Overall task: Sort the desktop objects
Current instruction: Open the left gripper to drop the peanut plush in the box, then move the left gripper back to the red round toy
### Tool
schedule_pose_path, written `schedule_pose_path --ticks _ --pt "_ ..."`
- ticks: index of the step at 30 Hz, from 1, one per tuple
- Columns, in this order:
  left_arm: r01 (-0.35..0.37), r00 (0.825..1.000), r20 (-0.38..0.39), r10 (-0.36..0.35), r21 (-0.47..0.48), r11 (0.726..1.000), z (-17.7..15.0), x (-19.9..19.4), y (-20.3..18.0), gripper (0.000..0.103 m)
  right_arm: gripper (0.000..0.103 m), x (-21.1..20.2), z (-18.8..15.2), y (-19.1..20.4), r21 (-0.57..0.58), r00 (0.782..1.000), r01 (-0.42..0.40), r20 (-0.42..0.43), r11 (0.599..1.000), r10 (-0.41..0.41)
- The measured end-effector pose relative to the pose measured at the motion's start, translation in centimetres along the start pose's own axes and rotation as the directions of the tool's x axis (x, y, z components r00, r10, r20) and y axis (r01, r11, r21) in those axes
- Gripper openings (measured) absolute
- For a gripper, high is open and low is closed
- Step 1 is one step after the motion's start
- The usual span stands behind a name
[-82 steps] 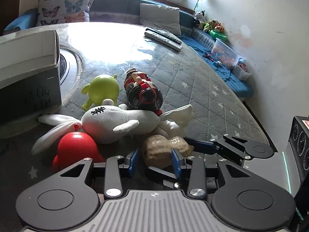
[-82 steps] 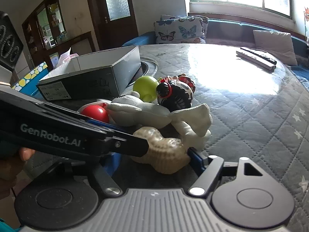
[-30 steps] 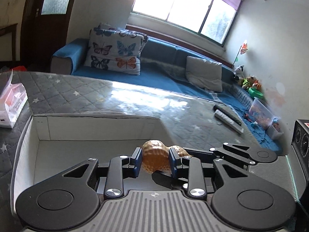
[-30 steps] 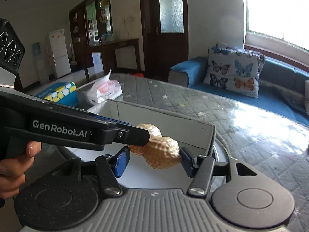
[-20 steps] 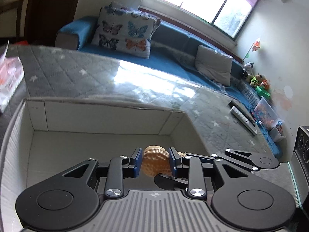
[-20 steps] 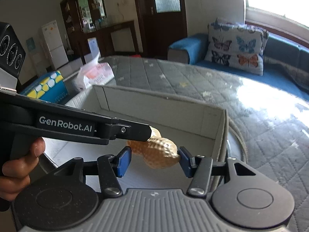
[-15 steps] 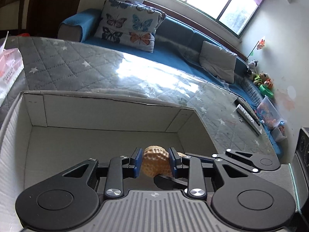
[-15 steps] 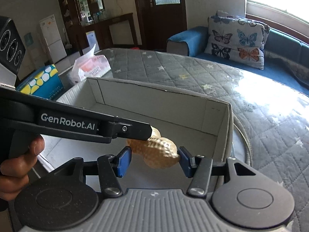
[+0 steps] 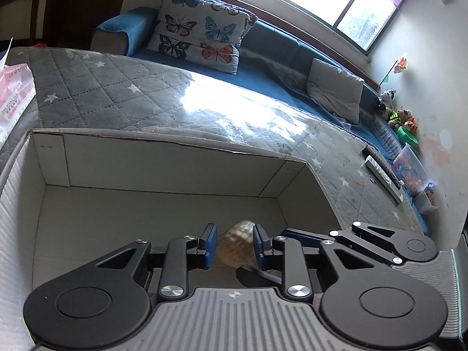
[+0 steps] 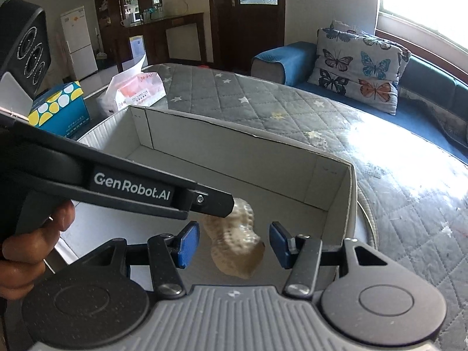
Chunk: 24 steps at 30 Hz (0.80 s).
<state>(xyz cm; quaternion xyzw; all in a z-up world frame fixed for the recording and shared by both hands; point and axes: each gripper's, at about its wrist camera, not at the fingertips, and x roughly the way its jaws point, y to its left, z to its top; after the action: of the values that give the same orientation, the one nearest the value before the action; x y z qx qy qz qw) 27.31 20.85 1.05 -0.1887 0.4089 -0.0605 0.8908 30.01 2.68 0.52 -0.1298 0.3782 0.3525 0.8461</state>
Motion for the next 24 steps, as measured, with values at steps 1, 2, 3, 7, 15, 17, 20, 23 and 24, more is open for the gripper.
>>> schedule_pose_path --ticks 1,2,3,7,15,17,20,23,24 --pt "-0.002 1.000 0.004 0.002 0.000 1.000 0.0 -0.1 0.0 0.028 0.054 -0.1 0.0 0.1 -0.002 1.000 0.000 0.004 1.000 0.000" --pt "-0.004 1.000 0.011 0.004 0.005 1.000 -0.1 -0.4 -0.1 0.028 0.055 -0.3 -0.1 0.1 -0.004 1.000 0.001 0.008 1.000 -0.001" --pt "-0.007 1.000 0.018 0.007 0.008 1.000 -0.1 -0.6 -0.1 0.028 0.055 -0.5 -0.1 0.2 -0.006 1.000 0.003 0.014 1.000 -0.003" --pt "-0.021 0.999 0.045 0.020 0.019 1.000 -0.4 -1.8 -0.7 0.029 0.069 -1.5 -0.4 0.6 -0.015 0.999 0.010 0.036 1.000 -0.009" --pt "-0.067 0.992 0.111 0.059 0.067 0.995 -1.7 -4.6 -2.8 0.030 0.083 -4.8 -1.5 1.2 -0.025 0.994 0.017 0.105 1.000 -0.014" --pt "-0.078 0.989 0.133 0.067 0.082 0.994 -2.3 -5.6 -3.5 0.030 0.084 -5.9 -2.0 1.3 -0.026 0.992 0.020 0.122 0.999 -0.017" --pt "-0.100 0.983 0.164 0.081 0.112 0.989 -3.3 -6.9 -4.6 0.030 0.089 -7.4 -2.7 1.5 -0.027 0.989 0.026 0.148 0.999 -0.021" --pt "-0.120 0.979 0.184 0.093 0.142 0.983 -4.7 -8.0 -5.8 0.031 0.092 -9.3 -3.9 1.6 -0.028 0.984 0.037 0.174 0.999 -0.031" --pt "-0.123 0.978 0.187 0.094 0.151 0.981 -5.1 -8.4 -6.1 0.031 0.099 -9.9 -4.3 1.6 -0.027 0.983 0.041 0.182 0.999 -0.036"
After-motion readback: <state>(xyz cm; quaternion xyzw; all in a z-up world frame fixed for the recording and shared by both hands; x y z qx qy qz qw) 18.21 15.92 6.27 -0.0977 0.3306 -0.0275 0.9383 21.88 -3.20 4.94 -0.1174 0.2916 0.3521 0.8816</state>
